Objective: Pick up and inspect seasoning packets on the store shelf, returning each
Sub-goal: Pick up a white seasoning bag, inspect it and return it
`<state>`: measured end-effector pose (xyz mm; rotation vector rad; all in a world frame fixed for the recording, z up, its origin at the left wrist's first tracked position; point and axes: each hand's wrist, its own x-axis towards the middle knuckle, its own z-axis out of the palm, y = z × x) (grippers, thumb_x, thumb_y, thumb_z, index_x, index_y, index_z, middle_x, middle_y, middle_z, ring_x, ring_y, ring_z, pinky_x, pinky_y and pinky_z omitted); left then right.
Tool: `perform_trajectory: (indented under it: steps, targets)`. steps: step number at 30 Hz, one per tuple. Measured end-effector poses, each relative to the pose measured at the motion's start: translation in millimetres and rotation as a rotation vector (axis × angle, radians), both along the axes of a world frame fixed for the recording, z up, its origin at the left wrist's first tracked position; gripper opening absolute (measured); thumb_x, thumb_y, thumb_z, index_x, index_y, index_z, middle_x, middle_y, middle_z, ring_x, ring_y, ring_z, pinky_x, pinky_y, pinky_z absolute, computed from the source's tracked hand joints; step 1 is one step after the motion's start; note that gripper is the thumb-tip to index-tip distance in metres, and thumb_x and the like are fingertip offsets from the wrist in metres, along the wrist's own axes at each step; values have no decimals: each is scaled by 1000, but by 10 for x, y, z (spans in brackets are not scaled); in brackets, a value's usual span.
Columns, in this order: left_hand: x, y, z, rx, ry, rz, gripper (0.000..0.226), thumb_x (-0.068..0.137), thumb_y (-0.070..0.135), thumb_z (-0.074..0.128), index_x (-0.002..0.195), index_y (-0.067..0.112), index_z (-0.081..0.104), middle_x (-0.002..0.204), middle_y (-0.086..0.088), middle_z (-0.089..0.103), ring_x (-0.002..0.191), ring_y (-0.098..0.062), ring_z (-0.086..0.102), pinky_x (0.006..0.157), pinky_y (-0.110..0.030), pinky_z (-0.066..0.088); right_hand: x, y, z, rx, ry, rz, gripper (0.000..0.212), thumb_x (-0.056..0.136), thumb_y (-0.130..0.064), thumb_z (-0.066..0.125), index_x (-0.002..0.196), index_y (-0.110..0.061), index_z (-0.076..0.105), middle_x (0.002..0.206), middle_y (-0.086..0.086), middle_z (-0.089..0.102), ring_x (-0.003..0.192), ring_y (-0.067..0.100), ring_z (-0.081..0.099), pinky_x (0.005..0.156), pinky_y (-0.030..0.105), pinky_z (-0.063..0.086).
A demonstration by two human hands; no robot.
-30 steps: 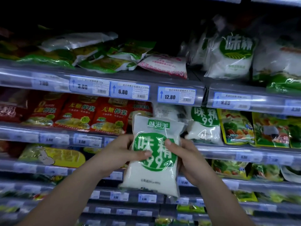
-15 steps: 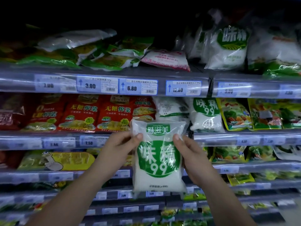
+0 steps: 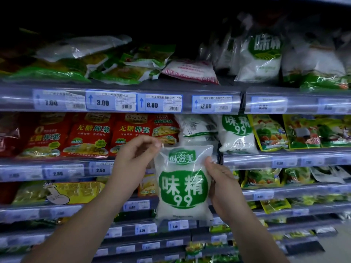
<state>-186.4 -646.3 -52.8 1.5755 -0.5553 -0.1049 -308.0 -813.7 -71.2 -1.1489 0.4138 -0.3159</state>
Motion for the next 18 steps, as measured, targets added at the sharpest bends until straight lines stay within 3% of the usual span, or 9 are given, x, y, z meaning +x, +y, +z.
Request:
perform_trajectory:
  steps: [2,4,7,10,12,14,16,18]
  targets:
    - [15,-20,18,-4,-34,16,22,96,16,64,77,9,73,70,4,71,65,-4,64,62,-19,52,-16,-17,-11,6,23,-11,46,102,-30,49,100,9,72,103,31,75,96,38,76,74,42,64]
    - [37,-39,43,-134,204,-84,19,89,19,67,79,4,73,67,-2,71,60,-11,65,55,-24,52,-33,-60,-15,59,39,-16,47,102,-32,49,110,10,67,109,30,74,98,37,75,78,45,62]
    - [61,-69,112,-248,503,-206,21,76,20,67,83,2,75,64,-6,73,52,-13,65,44,-21,51,-54,-137,-12,105,54,12,47,102,-38,44,120,-3,70,117,20,75,109,35,73,93,51,55]
    - [109,-85,123,-245,495,-225,18,78,17,65,75,7,80,63,-6,73,50,-13,65,42,-20,50,-53,-194,-13,143,62,36,48,103,-41,41,121,-8,71,120,19,74,112,35,71,97,54,51]
    - [107,-114,118,-250,493,-198,18,88,11,62,83,4,77,64,-5,74,51,-12,66,43,-20,51,-37,-220,6,149,53,44,48,103,-40,41,121,-6,70,121,20,74,112,35,71,97,54,52]
    - [103,-142,90,-243,476,-164,20,96,9,56,93,2,74,67,-4,75,55,-12,67,45,-20,52,-22,-232,52,144,53,40,46,104,-37,42,119,-5,70,117,20,75,107,34,74,87,49,58]
    - [85,-165,53,-246,481,-145,22,99,18,55,98,7,74,76,-5,78,64,-15,71,53,-23,57,-8,-257,96,144,49,27,44,105,-35,43,115,-4,71,110,19,77,99,32,76,74,44,62]
    - [35,-171,11,-126,468,-212,30,91,37,57,106,16,73,92,-5,80,81,-20,75,66,-30,60,27,-316,105,142,62,-12,43,105,-36,44,115,-3,70,106,19,78,95,32,77,73,44,61]
